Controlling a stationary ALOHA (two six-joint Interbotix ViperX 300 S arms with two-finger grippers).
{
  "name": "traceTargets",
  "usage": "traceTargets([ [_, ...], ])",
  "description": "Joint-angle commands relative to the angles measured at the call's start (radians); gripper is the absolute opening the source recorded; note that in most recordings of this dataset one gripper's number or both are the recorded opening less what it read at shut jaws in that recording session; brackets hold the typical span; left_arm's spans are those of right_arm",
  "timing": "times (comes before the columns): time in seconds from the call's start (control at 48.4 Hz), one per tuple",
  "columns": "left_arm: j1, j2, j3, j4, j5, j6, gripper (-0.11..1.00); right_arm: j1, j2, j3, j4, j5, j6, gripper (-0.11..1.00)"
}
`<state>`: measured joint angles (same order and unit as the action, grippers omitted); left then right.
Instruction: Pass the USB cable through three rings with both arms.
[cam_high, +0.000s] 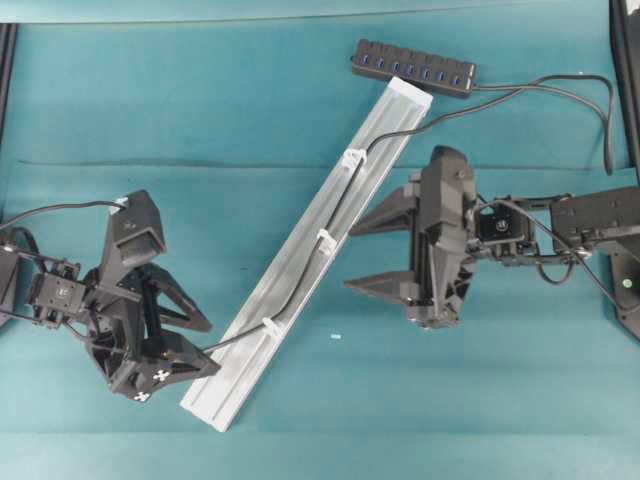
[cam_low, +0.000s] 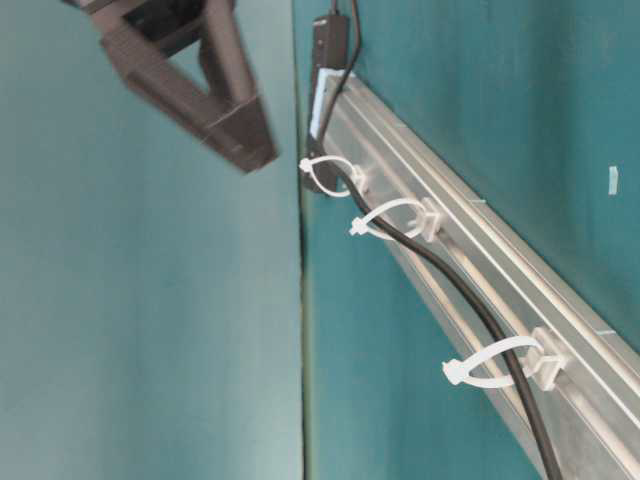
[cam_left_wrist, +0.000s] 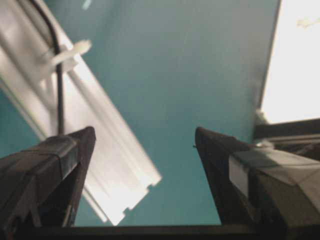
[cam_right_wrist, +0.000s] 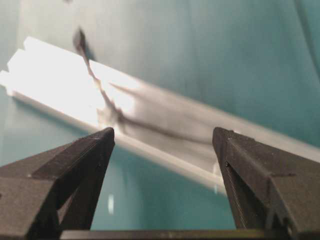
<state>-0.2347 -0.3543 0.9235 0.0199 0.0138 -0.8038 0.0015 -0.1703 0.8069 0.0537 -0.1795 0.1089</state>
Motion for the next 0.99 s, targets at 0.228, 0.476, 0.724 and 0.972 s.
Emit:
traceTargets([
  [0.228,0.021,-0.008,-0.046,0.003,0.018,0.095,0.87,-0.006,0.012,-0.060,0.002,-0.043,0.011,0.85],
  [0.476,0.021,-0.025,-0.061,0.003,0.006,0.304,0.87,-0.006,-0.035,-0.060,0.002,-0.025,0.009,0.85],
  [0.724,0.031,-0.040,-0.058,0.006,-0.098,0.399,0.87,-0.008,-0.086,-0.041,0.002,-0.023,0.011,0.85],
  [0.972,0.064,-0.074,-0.072,0.006,-0.114,0.529,0.87,-0.011,-0.123,-0.023,0.002,-0.023,0.011,0.85],
])
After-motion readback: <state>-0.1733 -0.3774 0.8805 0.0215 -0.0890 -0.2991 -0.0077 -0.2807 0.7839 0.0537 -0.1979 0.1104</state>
